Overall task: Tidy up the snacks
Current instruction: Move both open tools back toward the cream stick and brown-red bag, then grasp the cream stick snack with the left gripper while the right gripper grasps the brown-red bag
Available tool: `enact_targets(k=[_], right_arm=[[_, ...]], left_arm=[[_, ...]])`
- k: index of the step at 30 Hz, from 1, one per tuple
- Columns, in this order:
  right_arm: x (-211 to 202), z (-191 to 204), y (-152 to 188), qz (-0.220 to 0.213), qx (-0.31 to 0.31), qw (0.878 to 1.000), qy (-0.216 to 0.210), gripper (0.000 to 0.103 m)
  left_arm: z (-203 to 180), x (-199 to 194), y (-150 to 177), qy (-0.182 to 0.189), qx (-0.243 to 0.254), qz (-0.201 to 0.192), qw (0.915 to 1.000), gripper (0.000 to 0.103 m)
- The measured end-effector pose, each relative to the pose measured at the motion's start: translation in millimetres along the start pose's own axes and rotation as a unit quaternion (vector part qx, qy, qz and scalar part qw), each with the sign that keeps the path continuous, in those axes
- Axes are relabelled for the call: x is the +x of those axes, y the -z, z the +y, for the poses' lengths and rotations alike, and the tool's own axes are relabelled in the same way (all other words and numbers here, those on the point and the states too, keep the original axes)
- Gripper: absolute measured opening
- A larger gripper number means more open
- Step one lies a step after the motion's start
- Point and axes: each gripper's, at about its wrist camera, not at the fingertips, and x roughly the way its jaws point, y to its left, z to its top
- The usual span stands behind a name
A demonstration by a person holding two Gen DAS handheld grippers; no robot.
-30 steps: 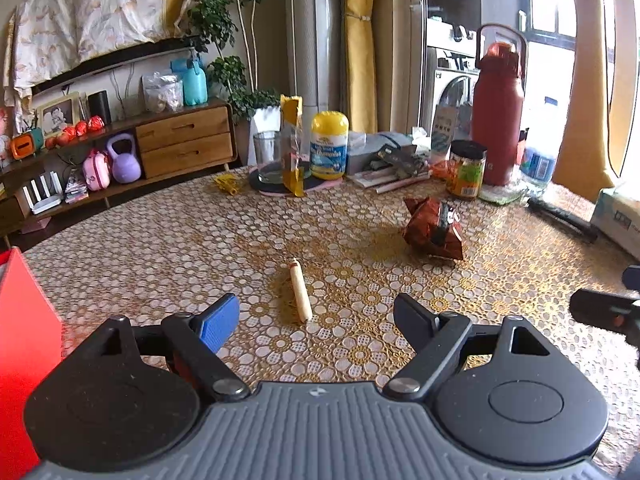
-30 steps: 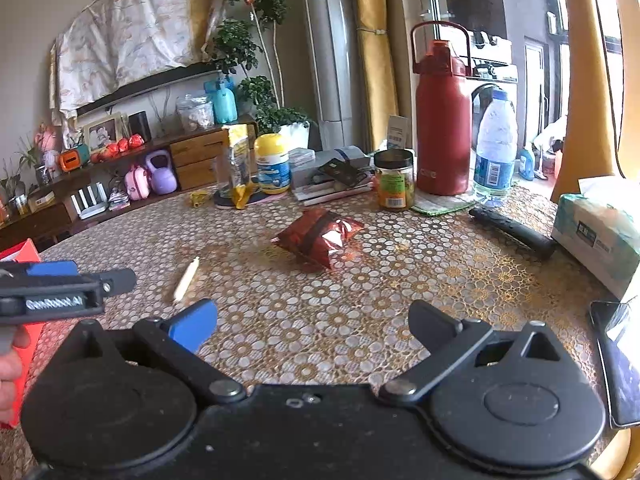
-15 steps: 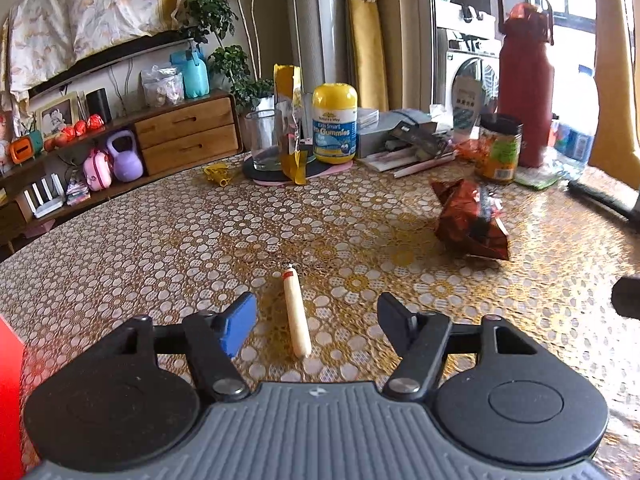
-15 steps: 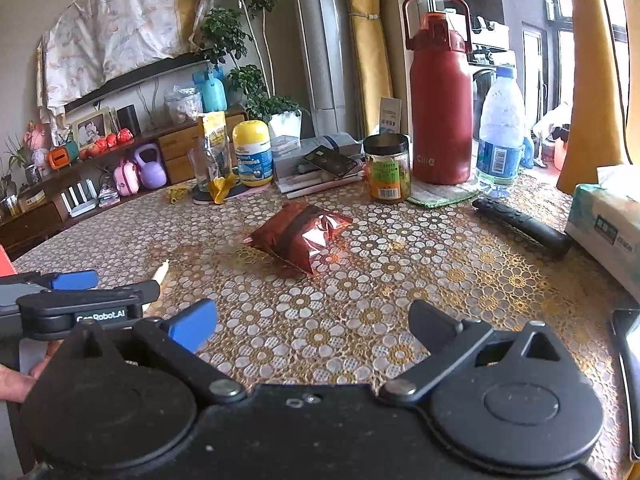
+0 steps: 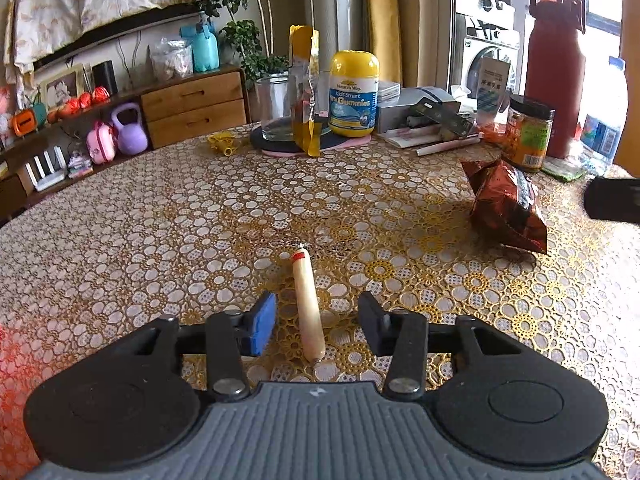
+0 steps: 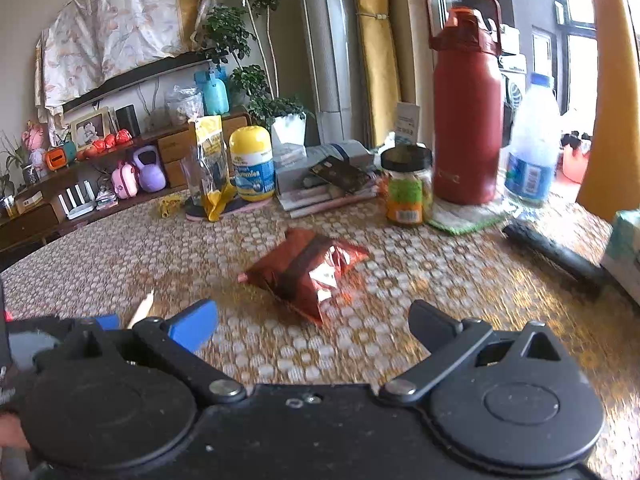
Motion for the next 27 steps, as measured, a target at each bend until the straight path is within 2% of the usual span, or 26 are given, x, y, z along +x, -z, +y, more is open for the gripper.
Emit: enact_targets(k=[6, 10, 15, 22, 25, 27], right_arm=[[31, 8, -16, 0.004, 0.003, 1.0, 0.003, 0.102], [58, 9, -27, 0.02, 0.03, 0.999, 0.013, 0.102], [89, 8, -32, 0.04, 0.068, 0.996, 0.032, 0.102], [113, 11, -26, 0.06, 0.073, 0.994, 0.051, 0.102], [119, 12, -22, 0.071, 0.073, 0.994, 0.046, 0.089], [119, 12, -19, 0.076, 0.082, 0.993, 0.027, 0.075]], left_arm=[[1, 1, 0, 0.009, -0.006, -0.002, 0.9999, 0.025], [0, 1, 1, 0.016, -0.009, -0.005, 0.9998, 0.017], [1, 0, 3, 0.019, -0.013, -0.008, 0.9997, 0.014], [4, 0, 2, 0.025, -0.019, -0.005, 0.9995, 0.013], [5, -1, 1, 0.026, -0.023, -0.002, 0.9994, 0.012], [6, -1, 1, 0.026, -0.026, 0.0, 0.9993, 0.011]])
